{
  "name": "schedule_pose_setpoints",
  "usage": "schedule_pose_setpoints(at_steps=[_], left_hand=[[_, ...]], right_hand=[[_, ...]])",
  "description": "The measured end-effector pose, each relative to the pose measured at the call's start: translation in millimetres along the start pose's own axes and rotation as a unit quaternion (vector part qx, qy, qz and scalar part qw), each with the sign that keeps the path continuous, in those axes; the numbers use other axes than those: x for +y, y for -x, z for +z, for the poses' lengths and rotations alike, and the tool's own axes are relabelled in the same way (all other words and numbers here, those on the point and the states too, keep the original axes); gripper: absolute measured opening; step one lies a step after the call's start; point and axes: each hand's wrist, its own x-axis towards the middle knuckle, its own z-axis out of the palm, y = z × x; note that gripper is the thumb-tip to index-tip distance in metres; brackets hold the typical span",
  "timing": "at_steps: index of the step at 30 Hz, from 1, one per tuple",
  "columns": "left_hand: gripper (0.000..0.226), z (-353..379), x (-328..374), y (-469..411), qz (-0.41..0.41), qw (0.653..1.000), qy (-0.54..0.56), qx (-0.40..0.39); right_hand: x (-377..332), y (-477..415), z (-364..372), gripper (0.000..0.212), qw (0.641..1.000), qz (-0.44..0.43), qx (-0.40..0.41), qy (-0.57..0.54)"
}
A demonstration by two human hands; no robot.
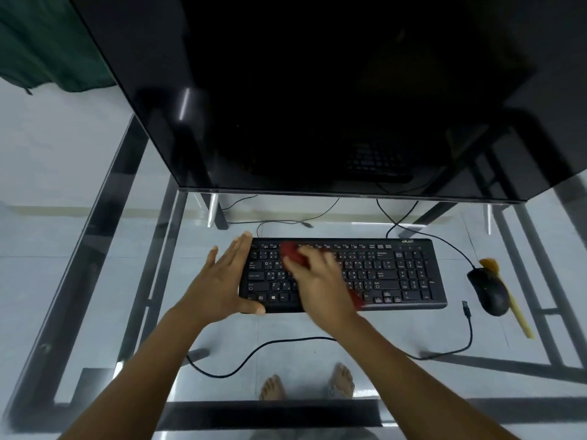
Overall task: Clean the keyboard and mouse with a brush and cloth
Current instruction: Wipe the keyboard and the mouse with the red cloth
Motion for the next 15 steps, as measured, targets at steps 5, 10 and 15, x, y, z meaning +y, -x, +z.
schedule_pose_setpoints(at_steps=[5, 10, 15], left_hand=[[0.139, 2.7, -6.2, 1.5, 0.005, 1.0, 0.019, -0.002], [0.14, 2.6, -8.1, -1.1, 0.012, 1.0, 0.016, -0.001], [0.139, 3.0, -7.4, 0.7, 0.008, 1.0, 0.022, -0.003]], right_hand=[[14.1, -24.3, 0.1, 0.055, 0.997, 0.061, 0.048, -0.004], [-35.9, -22.8, 14.0, 0.053, 1.0, 0.021, 0.0, -0.021], [-9.8, -28.8, 9.5, 0.059, 0.996, -0.082, -0.014, 0.026]])
